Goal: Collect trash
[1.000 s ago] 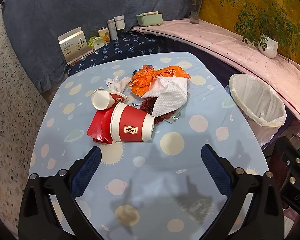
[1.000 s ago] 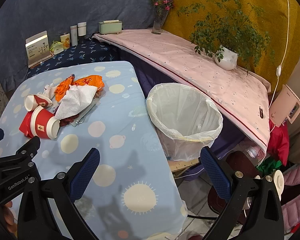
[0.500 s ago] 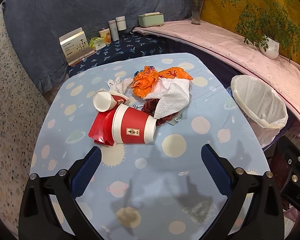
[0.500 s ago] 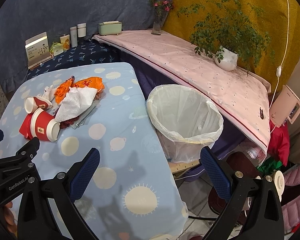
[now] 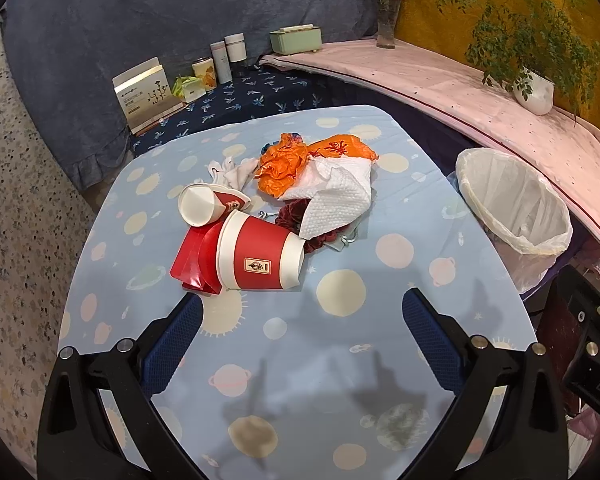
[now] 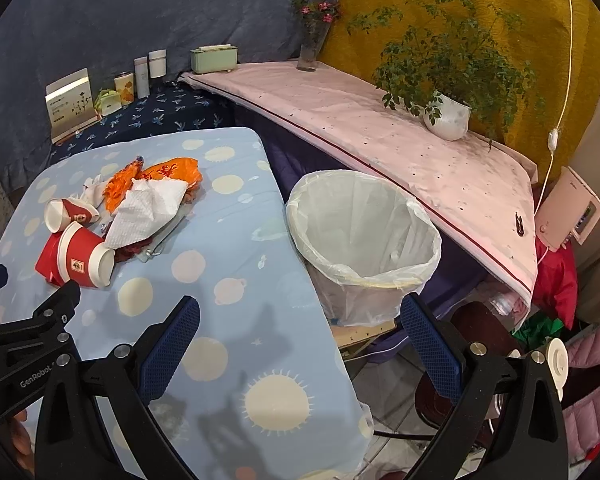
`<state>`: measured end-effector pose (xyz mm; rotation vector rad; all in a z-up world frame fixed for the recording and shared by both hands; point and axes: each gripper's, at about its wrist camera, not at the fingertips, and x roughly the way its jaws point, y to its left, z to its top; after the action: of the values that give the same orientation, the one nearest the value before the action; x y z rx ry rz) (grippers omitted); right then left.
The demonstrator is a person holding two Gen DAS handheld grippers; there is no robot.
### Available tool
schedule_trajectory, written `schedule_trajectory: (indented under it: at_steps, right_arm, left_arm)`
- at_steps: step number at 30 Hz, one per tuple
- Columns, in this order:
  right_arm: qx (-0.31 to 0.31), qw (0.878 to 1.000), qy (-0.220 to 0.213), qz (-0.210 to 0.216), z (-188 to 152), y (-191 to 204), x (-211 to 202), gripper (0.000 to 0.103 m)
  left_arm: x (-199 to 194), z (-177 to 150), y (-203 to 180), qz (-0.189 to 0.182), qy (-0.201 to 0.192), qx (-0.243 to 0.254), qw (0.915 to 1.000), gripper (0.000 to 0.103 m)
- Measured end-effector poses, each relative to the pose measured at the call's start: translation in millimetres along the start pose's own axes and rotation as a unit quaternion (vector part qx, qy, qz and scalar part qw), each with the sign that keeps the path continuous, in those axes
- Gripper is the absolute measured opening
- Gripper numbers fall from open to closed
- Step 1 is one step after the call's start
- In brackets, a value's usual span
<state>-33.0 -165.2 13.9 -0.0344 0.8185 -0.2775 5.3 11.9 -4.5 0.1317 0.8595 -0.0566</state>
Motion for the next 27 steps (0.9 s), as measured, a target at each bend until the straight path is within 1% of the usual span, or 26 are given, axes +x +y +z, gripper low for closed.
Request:
schedule_trajectory:
  at_steps: [13, 21, 27]
  right_arm:
    - [0.002, 1.0, -0.001, -0.001, -0.4, -1.2, -0.6, 0.096]
    - [0.006, 1.0, -0.009, -0.004, -0.4, 0.6, -5.3, 0.096]
    - [0.014, 1.0, -0.018, -0.003, 1.2, 3.7, -7.7, 0.096]
  left_arm:
    - [-0.5, -1.5, -1.1, 0.001, -0.002, -0.001, 1.0, 0.095]
    - [-0.3, -1.5, -1.0, 0.001, -0.003, -0.002, 1.0, 0.095]
    - [0.0, -3.4, 6.3, -0.007, -0.005, -0.007, 0.9999, 0.095]
